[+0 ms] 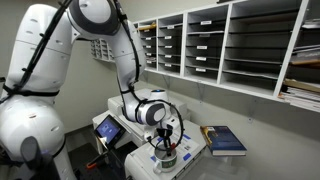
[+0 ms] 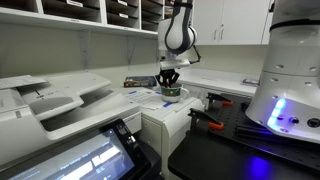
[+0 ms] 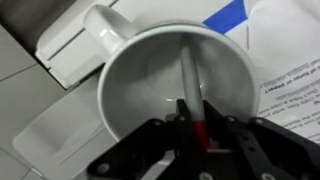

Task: Pick up the pen from the mug cup and put it on the countertop.

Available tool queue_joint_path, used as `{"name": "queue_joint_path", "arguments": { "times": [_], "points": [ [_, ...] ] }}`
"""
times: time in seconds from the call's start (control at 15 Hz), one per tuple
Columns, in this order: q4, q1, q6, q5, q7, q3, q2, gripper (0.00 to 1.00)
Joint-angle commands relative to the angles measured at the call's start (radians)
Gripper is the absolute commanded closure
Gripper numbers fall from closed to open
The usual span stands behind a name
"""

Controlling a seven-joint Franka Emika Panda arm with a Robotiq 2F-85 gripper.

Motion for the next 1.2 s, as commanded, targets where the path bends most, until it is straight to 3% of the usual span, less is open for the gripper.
{"name": "queue_joint_path", "arguments": {
  "times": [0.0,0.33,0.6,0.8,1.13],
  "points": [
    [-0.055,-0.040,0.023,0.149,-0.235,0.055,-0.069,0.95],
    [-0.080,-0.093,-0.029,0.295,-0.444,0.120,-0.191,0.95],
    [-0.062,-0.114,-0.120,0.363,-0.479,0.146,-0.270,0.95],
    [-0.004,-0.117,-0.214,0.433,-0.412,0.152,-0.268,0.95],
    [0.155,-0.101,-0.273,0.559,-0.213,0.167,-0.117,0.95]
  ]
}}
